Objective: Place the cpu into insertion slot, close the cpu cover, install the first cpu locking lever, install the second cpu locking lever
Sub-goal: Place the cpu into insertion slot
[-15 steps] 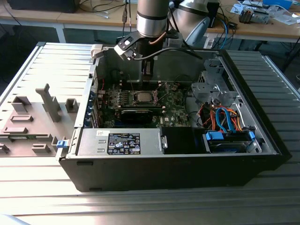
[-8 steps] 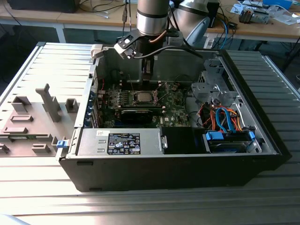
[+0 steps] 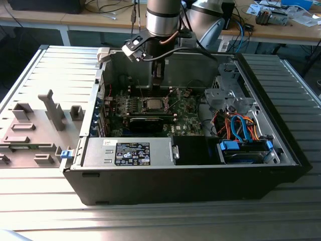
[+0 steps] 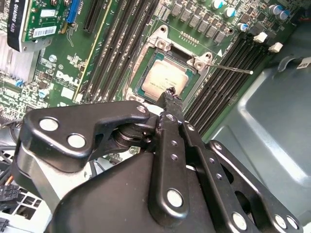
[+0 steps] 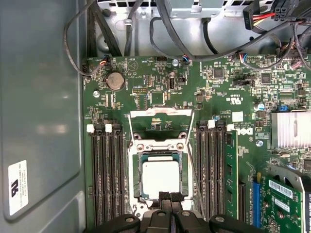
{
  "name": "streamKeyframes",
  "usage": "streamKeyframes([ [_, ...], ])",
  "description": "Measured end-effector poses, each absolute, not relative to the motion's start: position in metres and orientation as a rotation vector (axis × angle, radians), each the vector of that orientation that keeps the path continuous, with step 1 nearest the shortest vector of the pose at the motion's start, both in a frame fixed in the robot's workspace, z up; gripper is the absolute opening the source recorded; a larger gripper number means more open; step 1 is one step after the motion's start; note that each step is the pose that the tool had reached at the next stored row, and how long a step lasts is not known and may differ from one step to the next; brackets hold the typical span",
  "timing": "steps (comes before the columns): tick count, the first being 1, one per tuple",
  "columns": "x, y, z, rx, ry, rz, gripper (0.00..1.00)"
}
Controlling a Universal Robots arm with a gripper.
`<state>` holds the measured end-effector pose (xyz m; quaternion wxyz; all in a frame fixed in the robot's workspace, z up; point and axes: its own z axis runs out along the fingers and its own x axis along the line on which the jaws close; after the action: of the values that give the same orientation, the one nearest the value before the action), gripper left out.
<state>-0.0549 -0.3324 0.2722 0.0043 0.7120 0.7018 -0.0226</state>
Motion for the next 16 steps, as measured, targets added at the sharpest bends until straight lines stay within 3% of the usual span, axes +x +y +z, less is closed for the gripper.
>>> streamKeyframes([
  [16, -0.0549, -0.3324, 0.2812, 2.23, 2.199, -0.071, 0.11],
])
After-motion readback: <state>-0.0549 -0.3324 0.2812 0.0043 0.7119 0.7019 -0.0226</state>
